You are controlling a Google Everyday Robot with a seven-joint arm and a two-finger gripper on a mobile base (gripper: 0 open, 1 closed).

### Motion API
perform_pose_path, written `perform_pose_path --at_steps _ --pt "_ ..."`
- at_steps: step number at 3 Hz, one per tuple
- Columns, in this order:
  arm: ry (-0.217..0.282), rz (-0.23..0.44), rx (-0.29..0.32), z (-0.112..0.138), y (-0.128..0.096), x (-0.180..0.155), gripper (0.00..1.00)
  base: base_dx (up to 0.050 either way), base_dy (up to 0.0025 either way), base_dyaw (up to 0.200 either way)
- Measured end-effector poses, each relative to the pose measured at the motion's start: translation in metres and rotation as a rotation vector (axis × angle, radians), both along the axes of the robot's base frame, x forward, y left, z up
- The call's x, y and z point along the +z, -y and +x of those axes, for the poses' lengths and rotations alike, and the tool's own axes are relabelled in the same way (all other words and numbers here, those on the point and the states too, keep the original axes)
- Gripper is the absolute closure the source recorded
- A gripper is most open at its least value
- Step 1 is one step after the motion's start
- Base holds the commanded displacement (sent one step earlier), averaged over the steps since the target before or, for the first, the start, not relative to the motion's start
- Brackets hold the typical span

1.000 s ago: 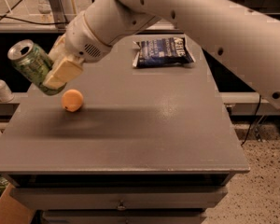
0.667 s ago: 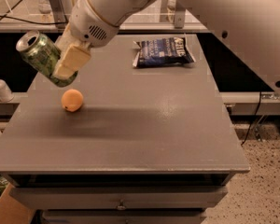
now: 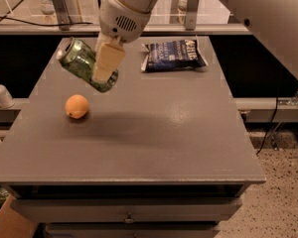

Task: Knock green can over

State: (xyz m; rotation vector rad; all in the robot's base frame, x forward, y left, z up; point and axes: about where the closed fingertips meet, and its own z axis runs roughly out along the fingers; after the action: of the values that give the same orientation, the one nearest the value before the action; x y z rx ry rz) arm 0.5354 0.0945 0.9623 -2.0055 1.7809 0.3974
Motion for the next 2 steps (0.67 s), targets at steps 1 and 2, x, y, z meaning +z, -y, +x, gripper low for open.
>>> perform_pose_path --at_steps 1,2 --pt "-0.027 -0.111 -0.051 -0.002 0.027 -0.010 1.00 0.000 0.00000 0.000" --pt "-0.057 -0.226 -0.077 -0.007 0.042 -0.022 1.00 0.000 0.00000 0.000"
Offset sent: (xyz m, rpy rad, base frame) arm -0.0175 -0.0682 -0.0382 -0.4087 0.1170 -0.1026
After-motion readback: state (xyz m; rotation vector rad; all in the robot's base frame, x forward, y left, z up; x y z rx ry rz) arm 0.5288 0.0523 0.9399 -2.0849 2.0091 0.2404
